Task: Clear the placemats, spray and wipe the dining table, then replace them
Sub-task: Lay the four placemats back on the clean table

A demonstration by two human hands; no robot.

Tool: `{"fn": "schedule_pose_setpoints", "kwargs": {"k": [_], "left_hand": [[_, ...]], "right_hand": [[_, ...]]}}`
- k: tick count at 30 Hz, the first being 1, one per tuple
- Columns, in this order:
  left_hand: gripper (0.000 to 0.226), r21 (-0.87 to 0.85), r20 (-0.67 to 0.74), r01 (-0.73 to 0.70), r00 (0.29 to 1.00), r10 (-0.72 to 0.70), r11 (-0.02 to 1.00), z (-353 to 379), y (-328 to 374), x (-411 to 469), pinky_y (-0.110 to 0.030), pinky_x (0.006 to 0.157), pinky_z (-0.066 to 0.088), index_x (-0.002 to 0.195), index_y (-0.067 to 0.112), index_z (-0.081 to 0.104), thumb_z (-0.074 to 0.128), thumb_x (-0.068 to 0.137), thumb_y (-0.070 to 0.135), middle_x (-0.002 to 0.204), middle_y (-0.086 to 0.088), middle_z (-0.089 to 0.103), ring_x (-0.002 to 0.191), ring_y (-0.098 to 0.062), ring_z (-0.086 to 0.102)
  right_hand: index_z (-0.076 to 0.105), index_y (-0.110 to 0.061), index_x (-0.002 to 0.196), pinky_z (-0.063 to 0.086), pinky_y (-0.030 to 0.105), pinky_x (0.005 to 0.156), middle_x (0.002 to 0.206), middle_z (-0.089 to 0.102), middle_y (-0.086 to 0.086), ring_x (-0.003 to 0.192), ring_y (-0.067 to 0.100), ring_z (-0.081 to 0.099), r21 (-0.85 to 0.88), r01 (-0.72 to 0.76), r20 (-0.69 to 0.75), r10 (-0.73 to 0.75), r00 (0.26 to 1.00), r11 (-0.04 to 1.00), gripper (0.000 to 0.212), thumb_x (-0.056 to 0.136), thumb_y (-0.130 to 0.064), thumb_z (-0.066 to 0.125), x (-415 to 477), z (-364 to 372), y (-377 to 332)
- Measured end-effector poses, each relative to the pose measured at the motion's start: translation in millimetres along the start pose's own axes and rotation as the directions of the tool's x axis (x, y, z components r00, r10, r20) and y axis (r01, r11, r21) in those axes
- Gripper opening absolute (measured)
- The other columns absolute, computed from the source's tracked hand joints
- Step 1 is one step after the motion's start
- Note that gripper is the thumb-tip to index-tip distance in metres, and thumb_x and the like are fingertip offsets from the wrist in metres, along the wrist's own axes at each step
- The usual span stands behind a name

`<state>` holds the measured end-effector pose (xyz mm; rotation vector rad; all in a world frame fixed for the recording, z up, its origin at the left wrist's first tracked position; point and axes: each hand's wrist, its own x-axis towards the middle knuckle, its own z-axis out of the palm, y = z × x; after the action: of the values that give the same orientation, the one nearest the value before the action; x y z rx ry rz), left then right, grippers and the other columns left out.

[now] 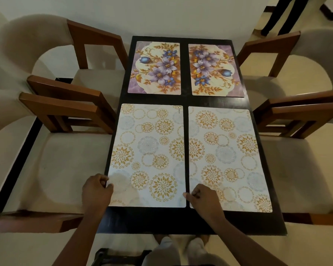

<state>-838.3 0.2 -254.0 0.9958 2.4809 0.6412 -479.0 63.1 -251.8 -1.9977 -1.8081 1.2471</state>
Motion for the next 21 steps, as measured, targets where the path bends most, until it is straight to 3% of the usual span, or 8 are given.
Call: {"fn": "schedule_pose_setpoints", "kwargs": {"k": [3,5,9,13,16,18,21], "left_hand": [[0.017,-0.103,0.076,-0.082,0.993,0.091,0.991,16,35,-23,-0.032,0.078,0.051,0.099,0.014,0.075,0.081,0.084,0.007,0.09,-0.001,0.069,0.079,-0.016,0.067],[0.017,-0.193,0.175,-0.118,0.973,0.153,0.974,36,63,-47,-0.029,0.081,0.054,0.103,0.014,0.077,0.079,0.088,0.008,0.095,0.0,0.074,0.084,-0.011,0.069],[0.028,-0.305,0.447,-0.026,0.879,0.167,0.952,78,113,-99,-0.024,0.088,0.057,0.119,0.02,0.076,0.075,0.092,0.014,0.113,0.006,0.075,0.096,0.0,0.069],[0.038,-0.302,0.583,0.068,0.803,0.128,0.951,108,152,-137,-0.023,0.089,0.05,0.134,0.021,0.069,0.073,0.096,0.023,0.128,0.006,0.072,0.107,-0.007,0.069],[0.047,-0.275,0.613,0.11,0.786,0.086,0.955,120,165,-152,-0.027,0.093,0.053,0.142,0.019,0.062,0.071,0.096,0.024,0.138,0.005,0.067,0.117,-0.012,0.067],[0.041,-0.263,0.596,0.129,0.801,0.056,0.956,122,171,-157,-0.025,0.083,0.053,0.136,0.018,0.065,0.07,0.096,0.021,0.133,0.005,0.07,0.113,-0.013,0.069],[0.023,-0.259,0.561,0.168,0.828,0.006,0.951,128,174,-159,-0.017,0.067,0.045,0.118,0.022,0.066,0.07,0.096,0.016,0.117,0.01,0.072,0.097,-0.005,0.066]], "right_hand": [[0.061,-0.02,0.086,0.04,0.018,0.053,0.07,0.067,-0.005,0.055,0.006,0.059,-0.016,-0.037,-0.143,0.035,0.989,0.999,0.025,0.094,-0.038,0.076,-13,-35,23],[0.064,-0.018,0.102,0.042,0.018,0.061,0.087,0.071,-0.003,0.069,0.009,0.063,-0.008,-0.093,-0.245,0.088,0.966,0.996,0.018,0.094,-0.03,0.076,-20,-63,47],[0.06,-0.012,0.13,0.05,0.038,0.094,0.124,0.064,0.008,0.111,0.028,0.063,0.029,-0.246,-0.406,0.236,0.883,0.969,0.048,0.089,-0.023,0.08,-24,-113,106],[0.059,-0.01,0.134,0.05,0.043,0.093,0.127,0.061,0.013,0.116,0.033,0.058,-0.005,-0.344,-0.342,0.321,0.883,0.939,0.059,0.085,-0.033,0.082,-19,-143,144],[0.058,-0.007,0.137,0.053,0.043,0.095,0.132,0.064,0.013,0.118,0.033,0.063,0.025,-0.366,-0.294,0.357,0.886,0.93,0.071,0.081,-0.042,0.083,-14,-148,164],[0.059,-0.006,0.136,0.055,0.042,0.092,0.131,0.066,0.014,0.115,0.033,0.066,0.062,-0.35,-0.286,0.353,0.891,0.935,0.072,0.079,-0.044,0.085,-11,-151,171],[0.055,-0.001,0.14,0.048,0.035,0.085,0.127,0.066,0.016,0.113,0.035,0.066,0.135,-0.345,-0.258,0.369,0.893,0.929,0.068,0.086,-0.03,0.085,-9,-157,167]]}}
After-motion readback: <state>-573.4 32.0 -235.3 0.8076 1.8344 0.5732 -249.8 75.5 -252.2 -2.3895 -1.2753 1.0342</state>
